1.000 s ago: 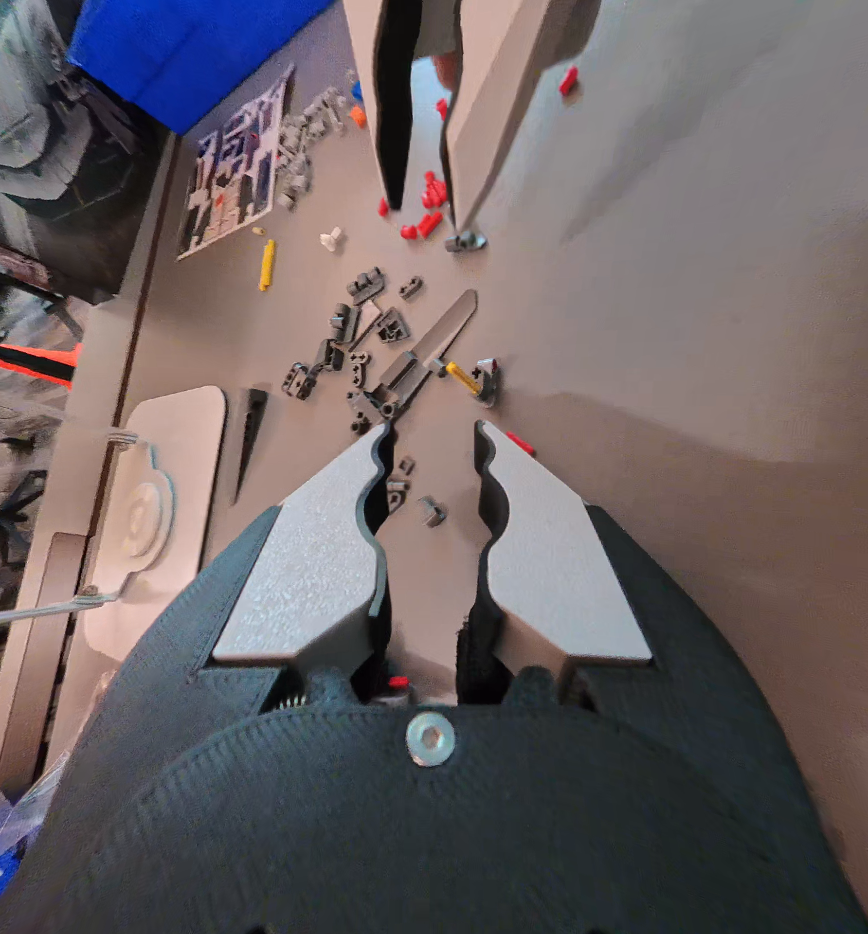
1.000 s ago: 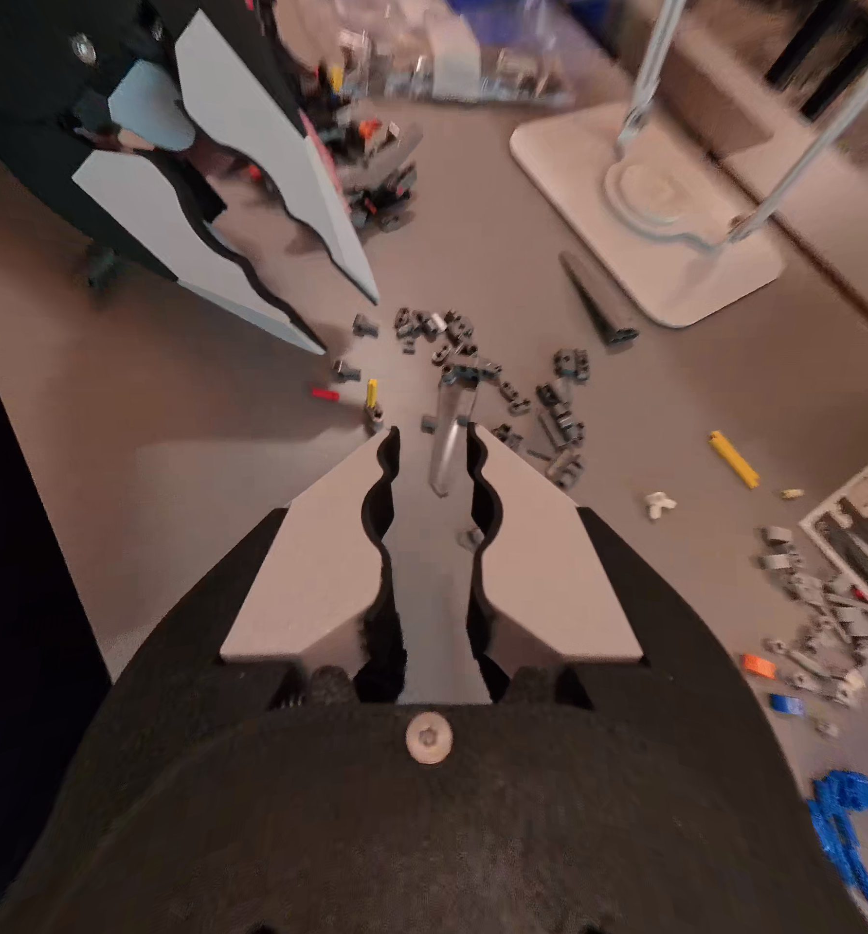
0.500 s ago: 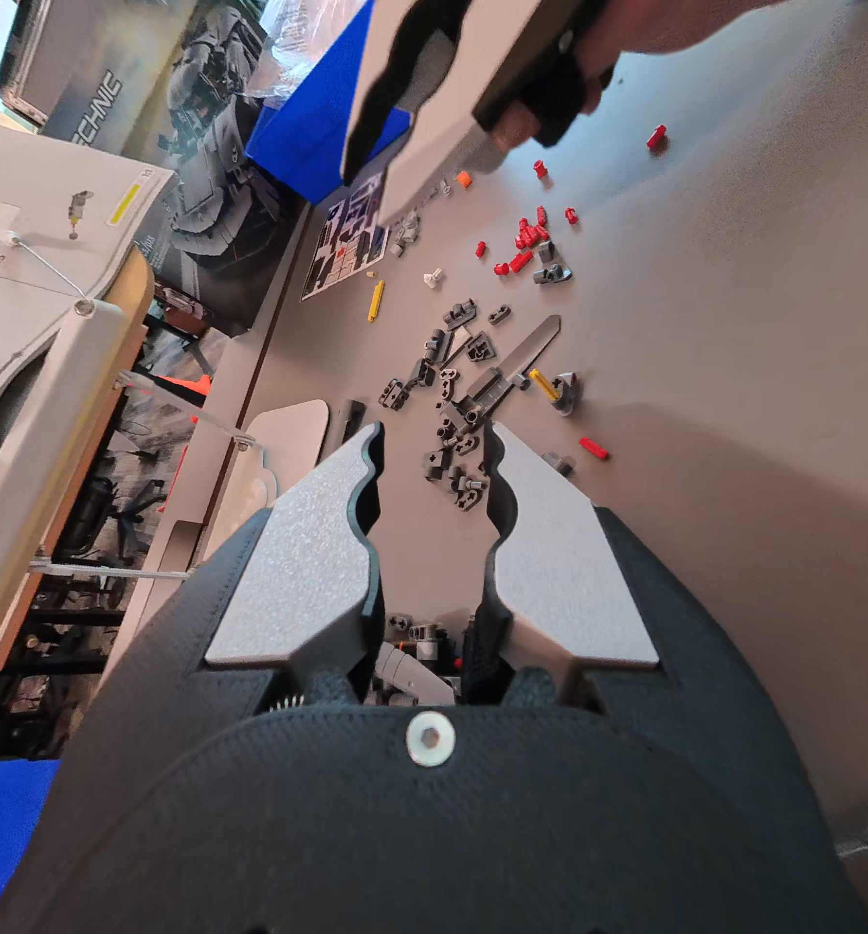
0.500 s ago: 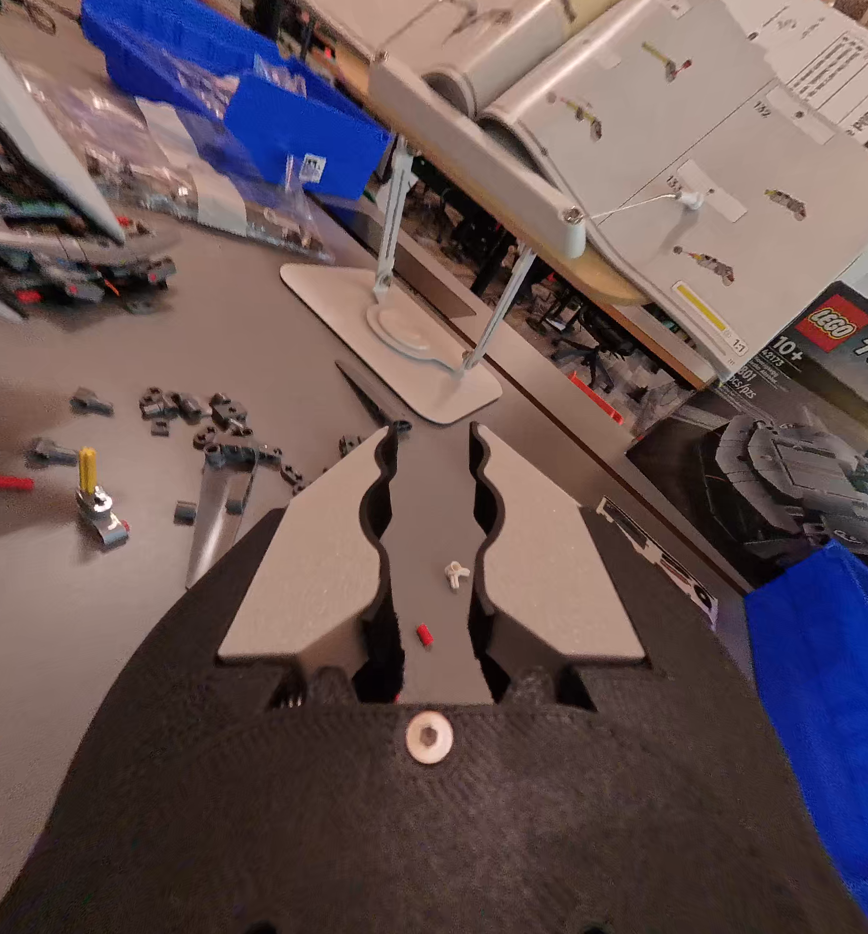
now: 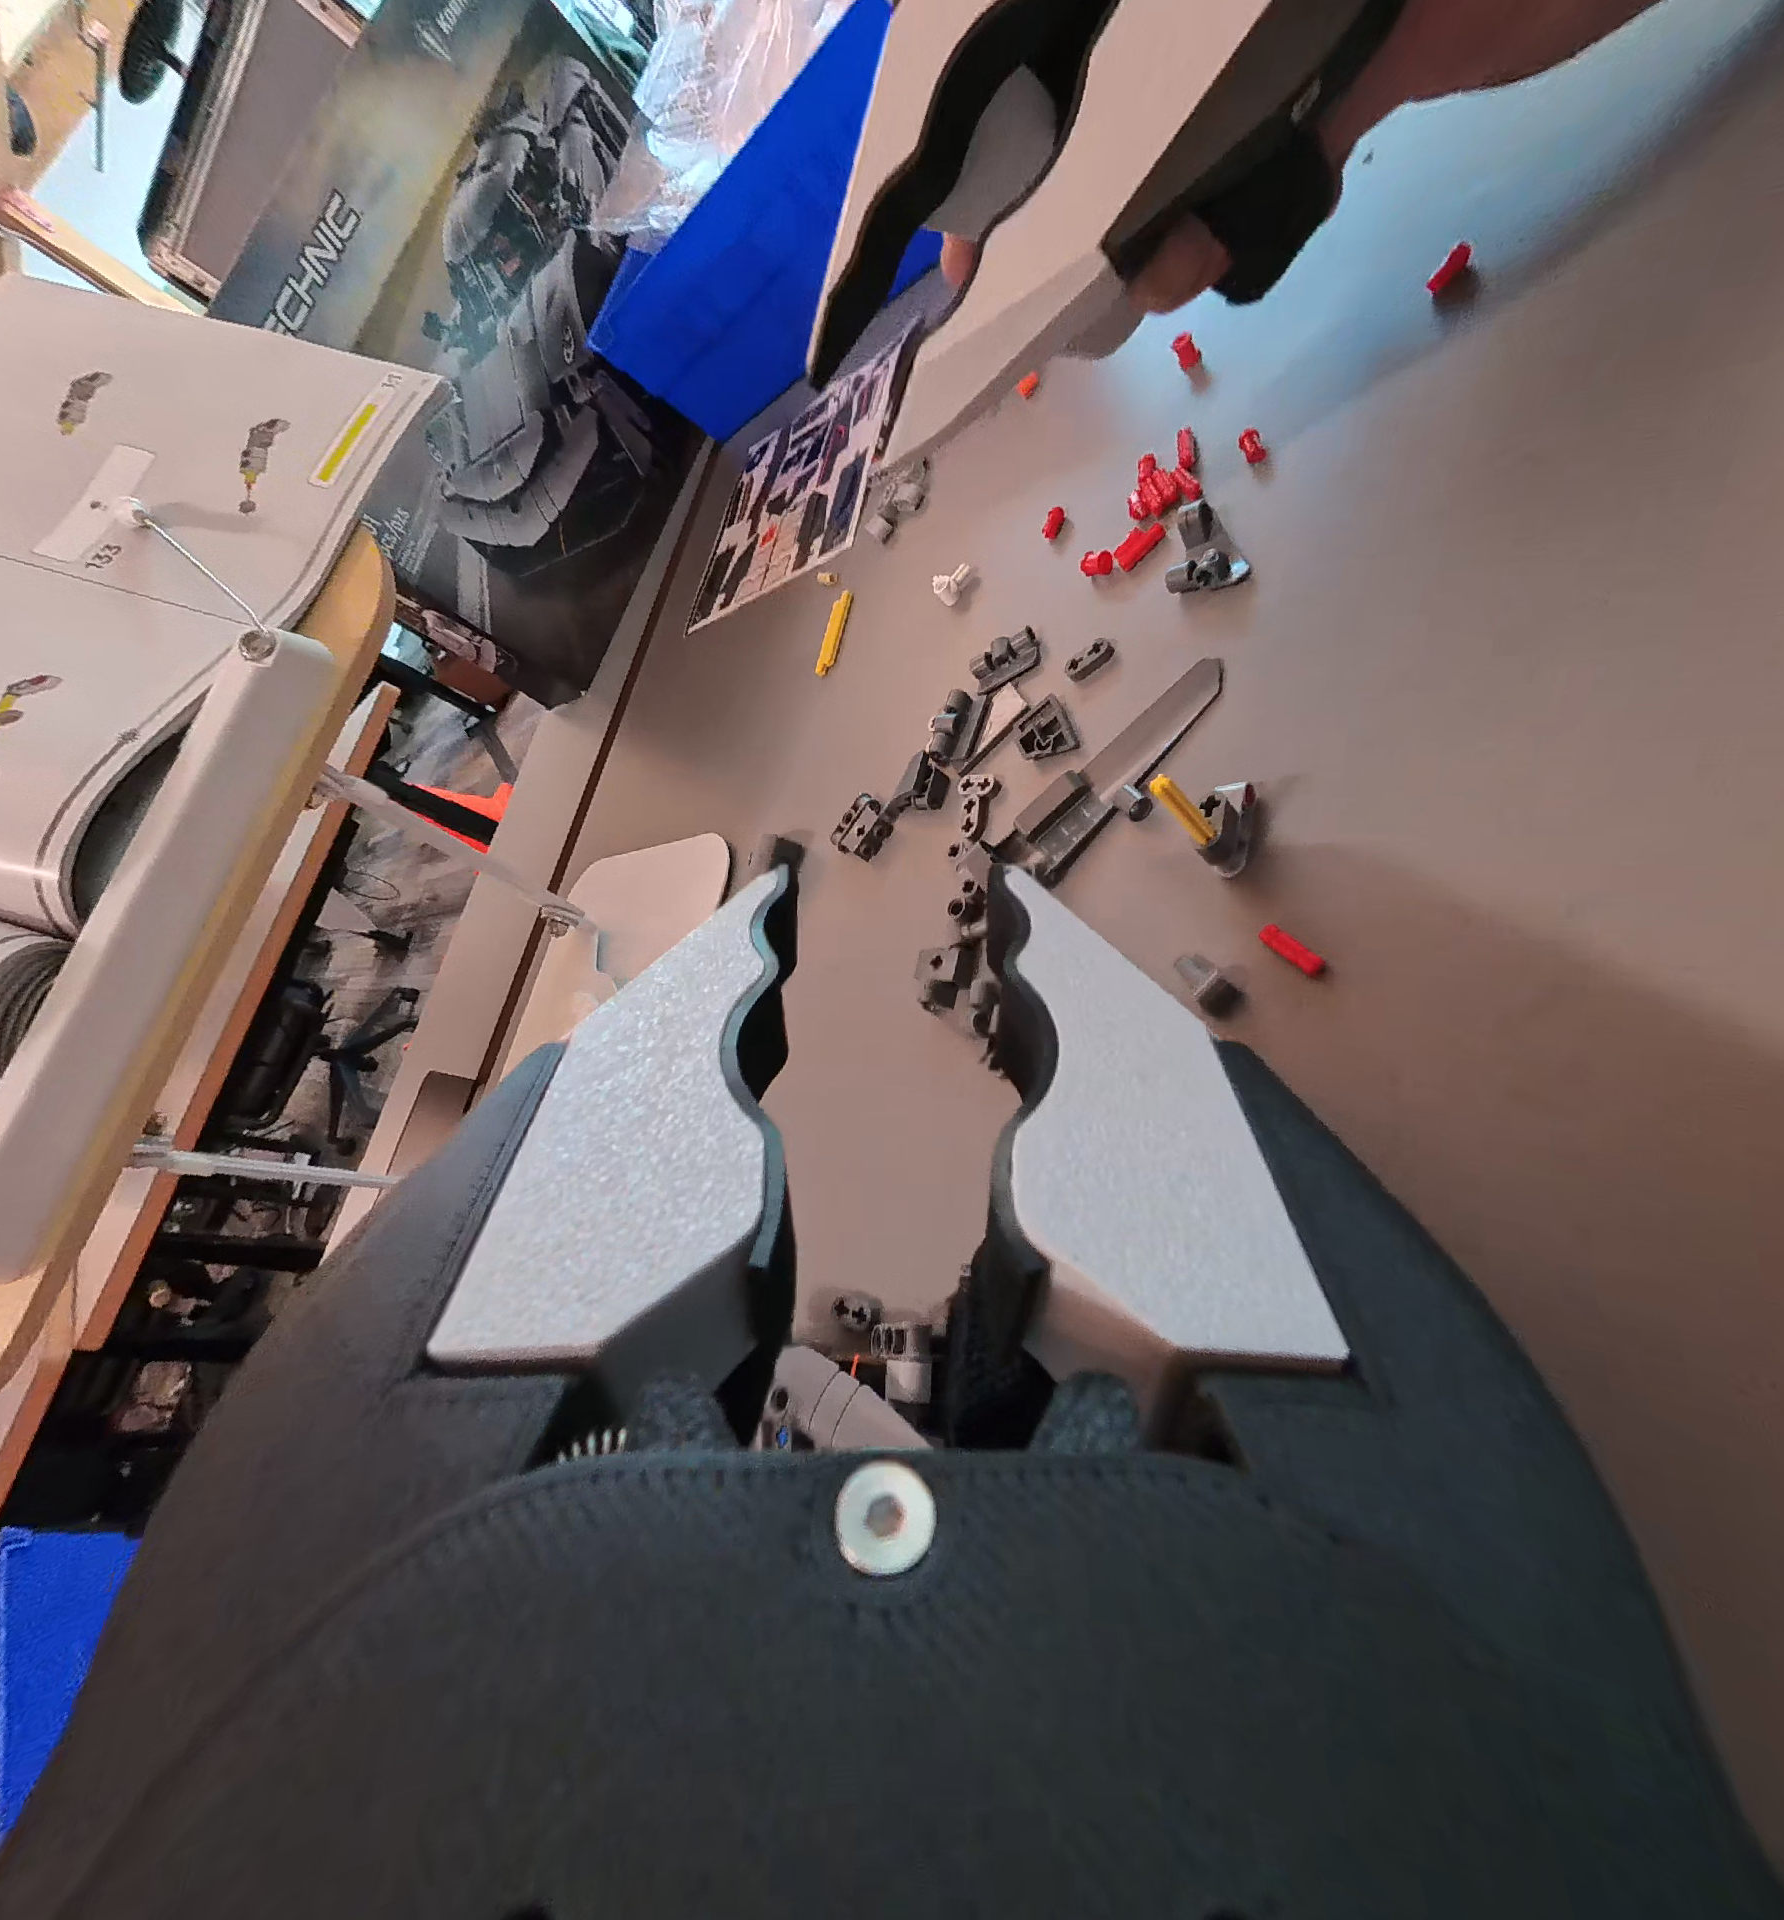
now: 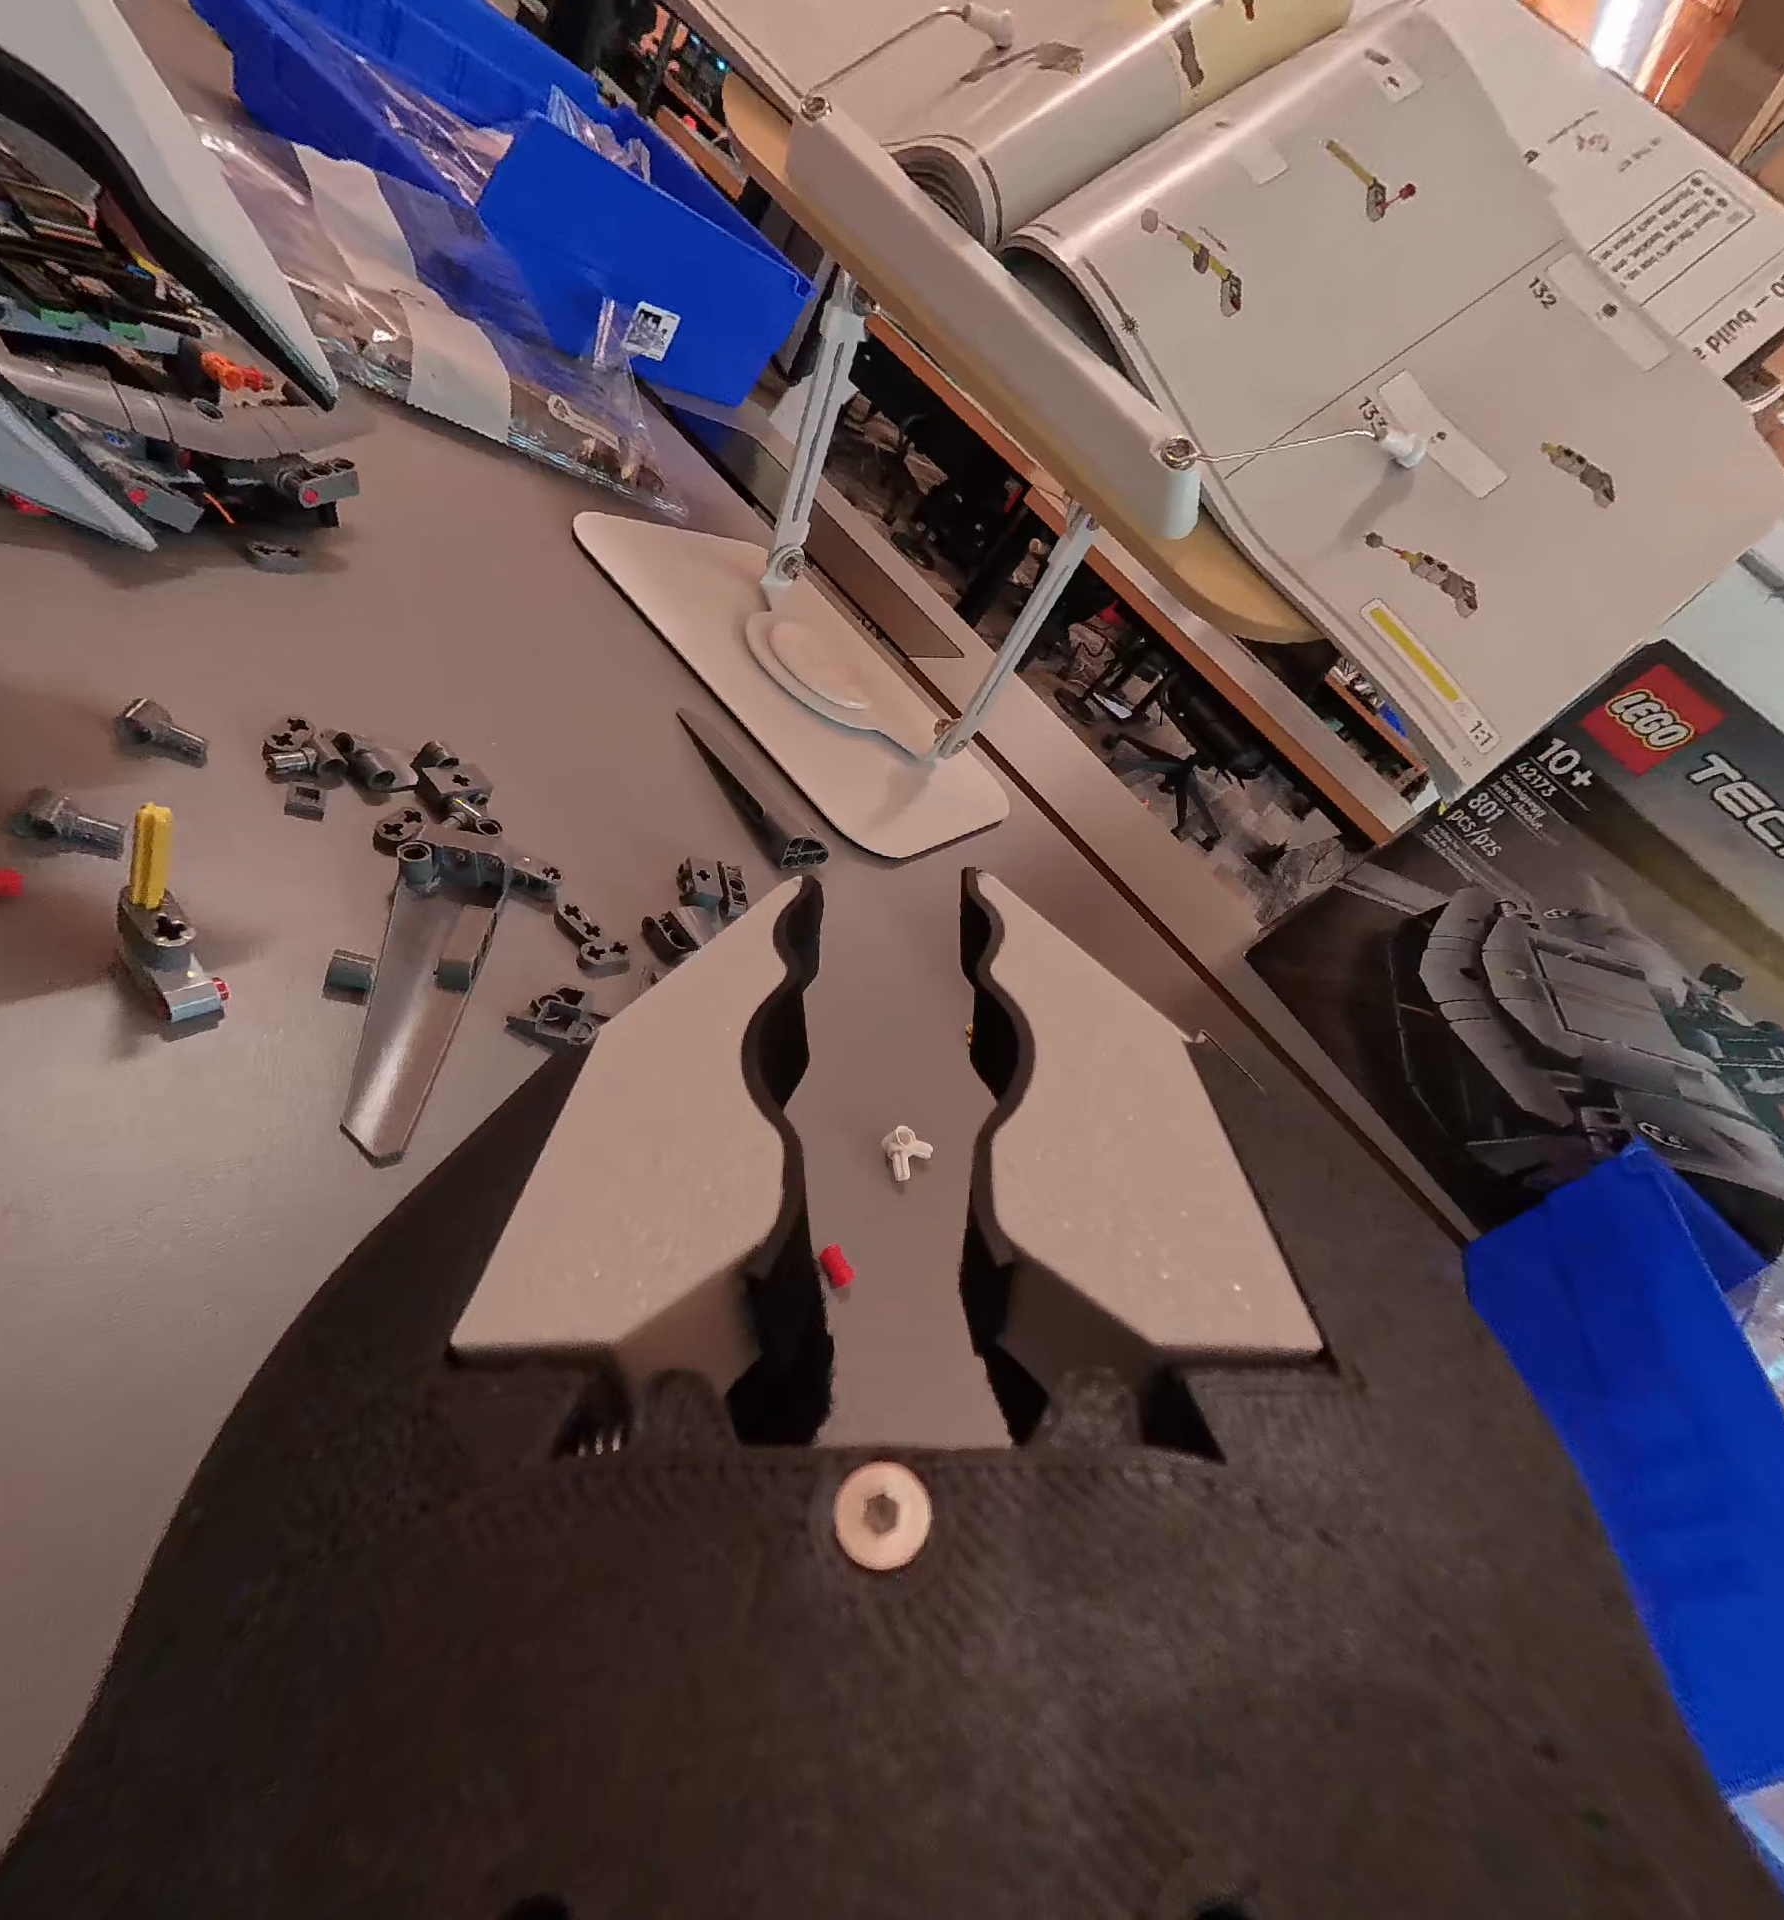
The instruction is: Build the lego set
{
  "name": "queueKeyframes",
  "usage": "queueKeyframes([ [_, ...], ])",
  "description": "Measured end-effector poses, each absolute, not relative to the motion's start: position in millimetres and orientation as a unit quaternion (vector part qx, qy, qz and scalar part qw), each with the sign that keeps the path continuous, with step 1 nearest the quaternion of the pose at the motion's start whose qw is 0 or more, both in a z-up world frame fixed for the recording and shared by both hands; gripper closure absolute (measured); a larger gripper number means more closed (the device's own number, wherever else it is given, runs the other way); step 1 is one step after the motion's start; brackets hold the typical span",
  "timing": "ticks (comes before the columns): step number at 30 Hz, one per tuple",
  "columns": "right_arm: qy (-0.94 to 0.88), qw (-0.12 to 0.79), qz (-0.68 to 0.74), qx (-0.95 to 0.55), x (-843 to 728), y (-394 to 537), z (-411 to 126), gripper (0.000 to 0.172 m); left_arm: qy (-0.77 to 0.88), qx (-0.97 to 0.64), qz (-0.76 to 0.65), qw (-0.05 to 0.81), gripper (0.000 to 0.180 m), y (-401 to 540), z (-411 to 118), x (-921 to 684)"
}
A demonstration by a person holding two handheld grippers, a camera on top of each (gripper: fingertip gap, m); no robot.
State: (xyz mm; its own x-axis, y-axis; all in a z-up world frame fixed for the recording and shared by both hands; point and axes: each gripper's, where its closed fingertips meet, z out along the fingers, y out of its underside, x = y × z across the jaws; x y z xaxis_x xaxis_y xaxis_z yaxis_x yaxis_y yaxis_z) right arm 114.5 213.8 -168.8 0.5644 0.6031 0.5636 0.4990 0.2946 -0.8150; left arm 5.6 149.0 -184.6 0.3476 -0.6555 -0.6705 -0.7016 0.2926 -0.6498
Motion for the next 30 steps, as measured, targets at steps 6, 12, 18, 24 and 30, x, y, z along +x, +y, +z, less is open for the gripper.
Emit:
queueKeyframes([
  [6, -0.460, 0.658, 0.040, -0.595, 119, 216, -169, 0.147, 0.566, -0.583, 0.018, 0.582, 0.147, 150, -177, 6],
  [12, -0.454, 0.660, 0.047, -0.597, 122, 216, -167, 0.147, 0.574, -0.582, 0.016, 0.576, 0.148, 148, -181, 5],
  [18, -0.464, 0.656, 0.048, -0.594, 117, 214, -169, 0.147, 0.577, -0.585, 0.018, 0.570, 0.150, 149, -186, 1],
  [24, -0.468, 0.655, 0.050, -0.591, 113, 212, -169, 0.147, 0.573, -0.587, 0.022, 0.571, 0.150, 150, -186, -5],
  [30, -0.467, 0.655, 0.040, -0.593, 114, 214, -169, 0.147, 0.574, -0.587, 0.018, 0.571, 0.152, 147, -187, -5],
])
